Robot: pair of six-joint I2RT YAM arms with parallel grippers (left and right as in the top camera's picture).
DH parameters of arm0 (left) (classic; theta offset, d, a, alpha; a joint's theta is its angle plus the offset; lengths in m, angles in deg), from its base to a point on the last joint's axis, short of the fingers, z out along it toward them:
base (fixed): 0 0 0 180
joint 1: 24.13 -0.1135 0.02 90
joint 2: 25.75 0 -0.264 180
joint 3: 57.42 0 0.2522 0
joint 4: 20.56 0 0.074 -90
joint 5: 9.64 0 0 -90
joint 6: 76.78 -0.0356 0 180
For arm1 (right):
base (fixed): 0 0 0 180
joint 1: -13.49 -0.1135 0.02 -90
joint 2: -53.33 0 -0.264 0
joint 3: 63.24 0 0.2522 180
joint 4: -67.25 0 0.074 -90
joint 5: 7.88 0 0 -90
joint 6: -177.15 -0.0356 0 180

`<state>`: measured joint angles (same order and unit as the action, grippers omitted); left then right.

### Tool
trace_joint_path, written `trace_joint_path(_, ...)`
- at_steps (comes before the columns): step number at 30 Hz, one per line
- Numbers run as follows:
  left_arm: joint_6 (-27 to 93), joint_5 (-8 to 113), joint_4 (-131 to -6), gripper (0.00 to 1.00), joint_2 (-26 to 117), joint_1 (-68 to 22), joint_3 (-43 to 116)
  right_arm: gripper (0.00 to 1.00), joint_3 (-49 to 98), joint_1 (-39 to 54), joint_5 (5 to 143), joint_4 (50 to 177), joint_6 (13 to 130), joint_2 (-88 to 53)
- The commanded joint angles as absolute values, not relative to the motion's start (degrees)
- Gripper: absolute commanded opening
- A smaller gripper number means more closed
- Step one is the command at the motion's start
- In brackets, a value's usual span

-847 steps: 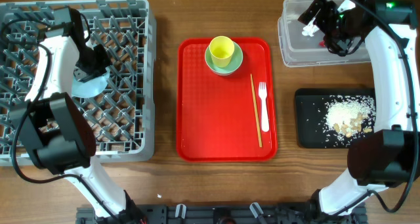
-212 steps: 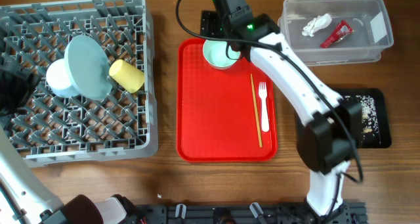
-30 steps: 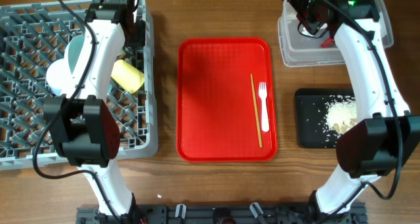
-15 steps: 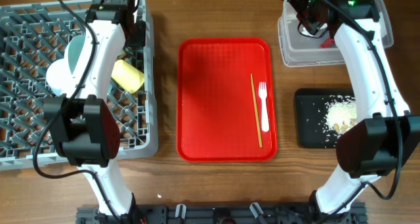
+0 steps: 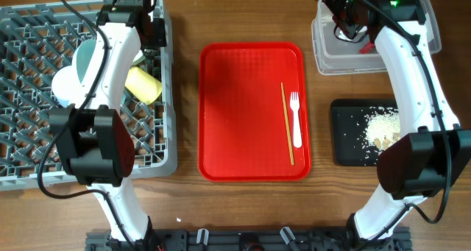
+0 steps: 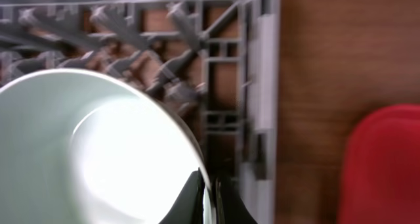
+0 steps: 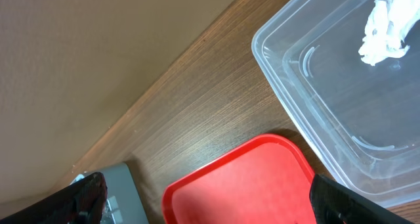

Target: Sort waste into correct bins and load items into the dishwasher rack

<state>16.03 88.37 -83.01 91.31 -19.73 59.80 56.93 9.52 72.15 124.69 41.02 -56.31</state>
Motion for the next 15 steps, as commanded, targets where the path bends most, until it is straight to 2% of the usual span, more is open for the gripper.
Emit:
trace_joint_path(1, 23.0, 76.9, -79.5, 0.04, 85.2, -20.6, 59.5, 1.0, 56.8, 9.3, 73.6, 124.6, 42.0, -56.8)
trace_joint_path(10, 32.1, 56.3, -76.8, 0.04, 84.2, -31.9, 59.5, 1.0, 56.8, 9.3, 73.6, 124.6, 42.0, -56.9)
trace_joint_path(12, 29.0, 51.9, -78.9, 0.04, 84.2, -32.8, 59.5, 1.0, 56.8, 9.4, 73.6, 124.6, 42.0, -56.9)
trace_joint_path(15, 20.8, 53.0, -82.5, 0.04, 84.2, -31.5, 59.5, 1.0, 56.8, 9.3, 73.6, 124.6, 42.0, -56.9)
